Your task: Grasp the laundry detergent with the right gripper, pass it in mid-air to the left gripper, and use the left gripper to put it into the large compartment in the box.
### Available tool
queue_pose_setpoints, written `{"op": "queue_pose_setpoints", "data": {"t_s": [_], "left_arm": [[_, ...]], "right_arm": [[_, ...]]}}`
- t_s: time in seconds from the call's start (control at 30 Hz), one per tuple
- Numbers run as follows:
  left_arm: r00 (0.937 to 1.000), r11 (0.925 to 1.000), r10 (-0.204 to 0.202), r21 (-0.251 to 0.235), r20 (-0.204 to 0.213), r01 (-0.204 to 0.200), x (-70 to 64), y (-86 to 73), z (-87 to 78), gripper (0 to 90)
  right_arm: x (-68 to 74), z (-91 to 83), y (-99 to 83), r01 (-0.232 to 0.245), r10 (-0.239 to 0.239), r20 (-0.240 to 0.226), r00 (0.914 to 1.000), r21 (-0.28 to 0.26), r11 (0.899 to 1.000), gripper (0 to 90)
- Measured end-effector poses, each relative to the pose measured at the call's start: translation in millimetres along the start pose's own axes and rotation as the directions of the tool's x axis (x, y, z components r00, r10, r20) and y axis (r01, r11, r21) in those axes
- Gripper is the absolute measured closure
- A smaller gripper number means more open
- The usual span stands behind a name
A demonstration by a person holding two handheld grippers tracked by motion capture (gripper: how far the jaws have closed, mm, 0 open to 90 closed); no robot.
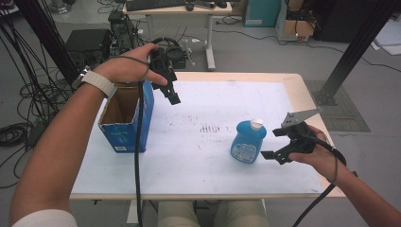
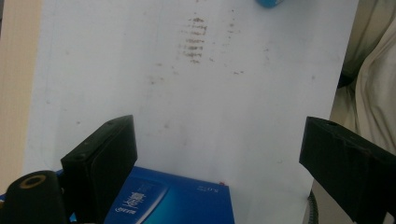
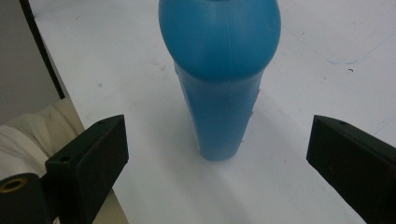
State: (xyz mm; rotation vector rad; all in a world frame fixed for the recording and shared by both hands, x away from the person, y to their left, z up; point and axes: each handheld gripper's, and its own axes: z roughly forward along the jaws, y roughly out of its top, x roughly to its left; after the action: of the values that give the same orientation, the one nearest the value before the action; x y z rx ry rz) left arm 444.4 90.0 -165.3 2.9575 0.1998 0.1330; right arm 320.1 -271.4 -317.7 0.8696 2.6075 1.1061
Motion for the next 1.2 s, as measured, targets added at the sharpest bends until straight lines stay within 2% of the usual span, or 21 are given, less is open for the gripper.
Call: {"op": "queue_pose_setpoints", "data": {"t_s": [0.17,0.2,0.33,0.4,0.47,0.5,0.6,0.63,0.93,1.03,1.07,1.2], "left_arm": [[1.0,1.0,-0.002,0.0,0.0,0.002,-0.2,0.1,0.2,11.5],[1.0,1.0,0.0,0.001,0.001,0.0,-0.1,0.1,0.2,11.5],[1.0,1.0,0.0,0.001,0.0,0.0,0.0,0.1,0.2,11.5],[1.0,1.0,-0.001,0.001,0.0,0.001,0.0,0.0,0.3,11.5],[1.0,1.0,0.002,0.001,0.001,-0.002,0.4,-0.2,0.2,11.5],[1.0,1.0,0.001,0.0,0.0,-0.001,0.4,-0.5,0.1,11.5],[1.0,1.0,-0.001,-0.003,-0.001,0.001,0.2,-0.8,0.1,11.5],[1.0,1.0,-0.001,-0.002,-0.001,0.001,0.2,-0.8,0.0,11.5],[1.0,1.0,-0.001,0.001,-0.003,0.001,0.3,-0.5,0.3,11.5],[1.0,1.0,0.001,0.001,-0.003,-0.001,0.4,-0.5,0.4,11.5],[1.0,1.0,-0.001,0.001,-0.003,0.001,0.3,-0.5,0.4,11.5],[1.0,1.0,-0.003,0.0,-0.002,0.003,0.4,-0.8,0.5,11.5]], "right_arm": [[-0.2,-0.4,0.0,0.002,-0.002,0.002,1.0,0.0,1.0,5.4],[-1.3,-1.2,-0.3,0.015,-0.015,-0.002,0.9999,0.006,1.0,5.4],[-0.3,-0.4,-0.1,0.001,-0.001,0.002,1.0,0.0,1.0,5.4],[-2.3,-1.6,-0.4,0.032,-0.032,-0.001,0.9995,0.014,0.999,5.4],[-2.3,-1.5,-0.4,0.031,-0.031,-0.002,0.9995,0.012,0.999,5.4],[-0.2,-0.2,0.1,0.001,-0.001,0.0,1.0,-0.002,1.0,5.5],[0.1,-0.4,0.3,-0.002,0.002,-0.001,1.0,-0.004,1.0,5.5],[1.2,-0.8,0.8,-0.016,0.016,0.0,0.9999,0.003,1.0,5.5],[1.3,-0.9,0.3,-0.014,0.014,-0.001,0.9999,0.002,1.0,5.5],[-0.1,-0.7,-0.2,0.003,-0.003,-0.002,1.0,-0.003,1.0,5.5],[-1.8,-1.8,-0.6,0.026,-0.026,-0.005,0.9996,0.009,1.0,5.5],[-2.0,-1.5,-0.6,0.029,-0.029,-0.005,0.9996,0.008,1.0,5.5]]}}
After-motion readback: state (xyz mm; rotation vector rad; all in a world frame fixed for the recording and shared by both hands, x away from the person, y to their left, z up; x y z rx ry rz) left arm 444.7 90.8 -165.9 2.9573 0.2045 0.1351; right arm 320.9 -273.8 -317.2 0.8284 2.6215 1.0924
